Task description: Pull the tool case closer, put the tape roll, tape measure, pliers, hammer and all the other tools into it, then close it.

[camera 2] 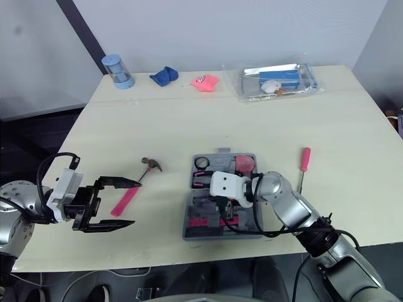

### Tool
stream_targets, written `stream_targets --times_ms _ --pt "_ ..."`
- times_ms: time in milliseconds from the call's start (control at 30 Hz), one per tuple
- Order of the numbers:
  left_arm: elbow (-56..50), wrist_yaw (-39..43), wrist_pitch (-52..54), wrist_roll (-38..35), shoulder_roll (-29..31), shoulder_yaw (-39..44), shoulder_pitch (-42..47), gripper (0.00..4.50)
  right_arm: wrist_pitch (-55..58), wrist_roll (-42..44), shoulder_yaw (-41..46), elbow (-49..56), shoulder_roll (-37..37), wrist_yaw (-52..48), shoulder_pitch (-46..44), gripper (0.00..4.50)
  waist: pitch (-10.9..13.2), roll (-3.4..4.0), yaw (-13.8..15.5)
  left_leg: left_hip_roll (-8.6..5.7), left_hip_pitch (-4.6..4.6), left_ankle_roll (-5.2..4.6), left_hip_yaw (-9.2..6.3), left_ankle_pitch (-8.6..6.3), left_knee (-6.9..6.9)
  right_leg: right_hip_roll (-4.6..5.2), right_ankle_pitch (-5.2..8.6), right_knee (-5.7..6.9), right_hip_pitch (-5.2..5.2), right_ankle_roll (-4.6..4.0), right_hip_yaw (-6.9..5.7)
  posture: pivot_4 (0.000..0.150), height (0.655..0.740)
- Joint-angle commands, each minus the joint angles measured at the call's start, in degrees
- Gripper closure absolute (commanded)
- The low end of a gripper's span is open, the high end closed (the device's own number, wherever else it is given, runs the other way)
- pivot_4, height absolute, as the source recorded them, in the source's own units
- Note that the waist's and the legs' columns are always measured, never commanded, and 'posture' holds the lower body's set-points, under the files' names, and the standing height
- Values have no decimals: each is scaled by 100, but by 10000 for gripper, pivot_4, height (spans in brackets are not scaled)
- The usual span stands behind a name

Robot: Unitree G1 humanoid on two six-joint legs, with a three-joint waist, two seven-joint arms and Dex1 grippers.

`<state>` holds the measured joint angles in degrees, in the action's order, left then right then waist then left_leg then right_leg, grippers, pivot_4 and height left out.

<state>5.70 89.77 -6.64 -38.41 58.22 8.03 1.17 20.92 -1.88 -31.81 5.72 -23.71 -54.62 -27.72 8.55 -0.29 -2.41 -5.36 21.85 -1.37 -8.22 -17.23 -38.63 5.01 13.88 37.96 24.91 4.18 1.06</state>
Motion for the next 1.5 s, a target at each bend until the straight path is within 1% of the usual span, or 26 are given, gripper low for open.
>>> stream_targets --times_ms 33,233,800,967,1100,1267,1400,1500 --pt "-61 272 7 -21 1 142 40 0 -368 -8 140 -118 65 99 48 44364 0 0 0 0 0 0 0 0 0 0 0 0 0 0 0 1500 7400" --pt "-55 272 25 -7 -7 169 47 0 -686 -85 151 -429 104 129 123 44364 0 0 1 0 0 0 0 0 0 0 0 0 0 0 0 1500 7400" --pt "-85 272 49 14 -57 202 59 0 -1055 -453 35 -1237 150 126 122 44364 -1 -1 0 0 -3 0 0 0 0 -1 0 0 -2 0 1 1500 7400" --pt "-88 272 58 31 -75 210 67 0 -1008 -522 12 -1389 160 110 123 44364 -3 -2 1 0 -10 0 0 0 0 -2 0 0 -9 0 1 1500 7400" --pt "-102 271 60 41 -102 229 54 0 -537 -604 -99 -1452 164 69 165 44364 -9 -3 2 0 -14 0 0 0 0 -2 0 1 -13 0 1 1500 7400" --pt "-132 225 95 56 -159 296 10 0 -610 -315 178 -1189 272 161 242 44364 -16 -6 3 1 -21 0 0 0 0 -3 0 2 -14 0 1 1500 7400" --pt "-231 -40 292 -55 -252 503 -125 0 -869 426 801 -519 373 82 427 44364 -15 -4 2 2 -16 1 0 0 0 -3 0 2 -14 0 1 1500 7400" --pt "-300 -322 487 -104 -373 745 -247 0 -805 813 1226 -50 344 130 629 44364 -14 -3 3 1 -10 1 0 0 0 -2 0 -1 -11 0 2 1500 7400"
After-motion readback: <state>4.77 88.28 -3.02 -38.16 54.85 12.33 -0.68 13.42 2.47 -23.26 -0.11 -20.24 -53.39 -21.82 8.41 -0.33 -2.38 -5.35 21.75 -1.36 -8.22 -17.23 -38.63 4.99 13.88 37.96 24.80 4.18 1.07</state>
